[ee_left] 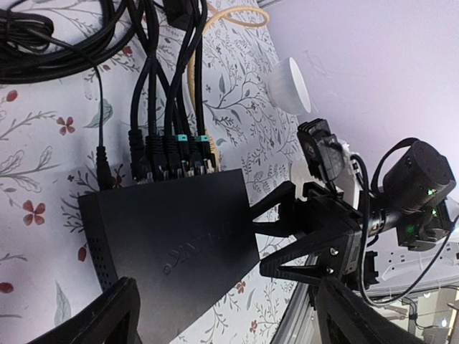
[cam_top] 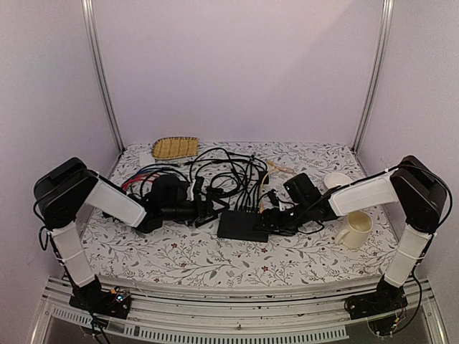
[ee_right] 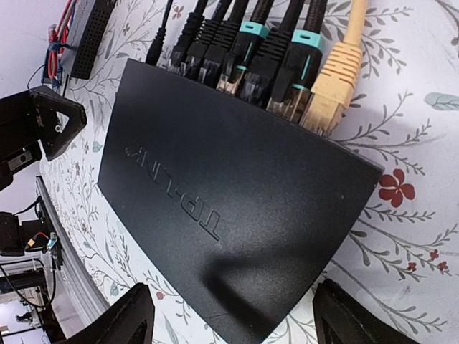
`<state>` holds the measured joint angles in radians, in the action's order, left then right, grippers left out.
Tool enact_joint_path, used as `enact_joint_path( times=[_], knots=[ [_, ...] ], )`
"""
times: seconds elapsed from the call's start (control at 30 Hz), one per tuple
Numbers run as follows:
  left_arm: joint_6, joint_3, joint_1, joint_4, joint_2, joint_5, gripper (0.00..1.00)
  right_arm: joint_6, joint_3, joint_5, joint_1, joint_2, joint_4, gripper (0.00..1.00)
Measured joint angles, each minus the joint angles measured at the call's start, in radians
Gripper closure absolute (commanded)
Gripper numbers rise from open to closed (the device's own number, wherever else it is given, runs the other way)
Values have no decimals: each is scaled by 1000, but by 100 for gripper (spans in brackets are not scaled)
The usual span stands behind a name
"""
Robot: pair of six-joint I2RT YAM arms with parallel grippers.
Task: Pull the plug from the switch port
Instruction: Move the switch port to the center of the board.
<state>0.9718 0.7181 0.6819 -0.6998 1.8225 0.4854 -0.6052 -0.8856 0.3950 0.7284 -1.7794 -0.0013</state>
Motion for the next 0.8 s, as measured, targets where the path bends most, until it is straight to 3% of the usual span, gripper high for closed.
enact_joint_path(
  times=[0.8],
  knots=[
    [3, -31, 14, 87, 7, -26, 13, 86, -78, -117, -69, 48, -120, 22]
  ],
)
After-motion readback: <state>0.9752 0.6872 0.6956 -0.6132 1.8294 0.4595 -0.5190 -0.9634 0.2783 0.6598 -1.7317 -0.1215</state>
